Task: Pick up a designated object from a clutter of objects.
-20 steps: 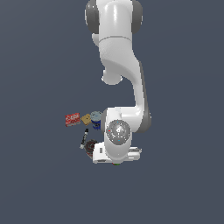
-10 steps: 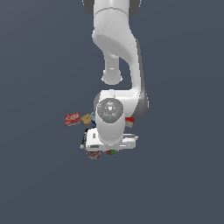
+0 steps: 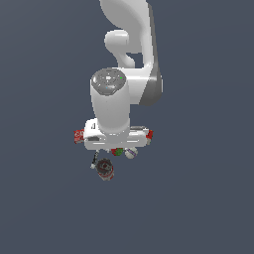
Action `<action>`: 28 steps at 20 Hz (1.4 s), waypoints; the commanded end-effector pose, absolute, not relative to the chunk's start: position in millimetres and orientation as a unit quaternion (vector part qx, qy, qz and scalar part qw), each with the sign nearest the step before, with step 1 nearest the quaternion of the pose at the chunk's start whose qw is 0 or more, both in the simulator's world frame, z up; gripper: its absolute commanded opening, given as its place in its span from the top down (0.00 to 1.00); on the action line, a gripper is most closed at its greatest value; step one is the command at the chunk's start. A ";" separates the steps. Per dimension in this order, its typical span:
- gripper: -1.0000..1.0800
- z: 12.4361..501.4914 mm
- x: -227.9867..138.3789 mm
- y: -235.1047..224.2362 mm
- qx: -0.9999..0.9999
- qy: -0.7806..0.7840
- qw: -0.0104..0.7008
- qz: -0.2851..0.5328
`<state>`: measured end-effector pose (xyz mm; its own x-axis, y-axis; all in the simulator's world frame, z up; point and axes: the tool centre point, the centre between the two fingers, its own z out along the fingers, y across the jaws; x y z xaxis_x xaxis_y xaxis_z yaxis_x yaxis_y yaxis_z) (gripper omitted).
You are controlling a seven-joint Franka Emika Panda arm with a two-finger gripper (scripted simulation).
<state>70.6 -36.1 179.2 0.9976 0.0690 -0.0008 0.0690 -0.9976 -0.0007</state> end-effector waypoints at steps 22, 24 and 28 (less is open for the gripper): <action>1.00 380.4 -31.8 -113.6 -0.999 -0.034 0.001 0.000; 1.00 389.5 -35.8 -117.3 -0.999 -0.034 0.001 0.000; 1.00 401.0 -40.5 -122.0 -0.999 -0.034 0.000 0.000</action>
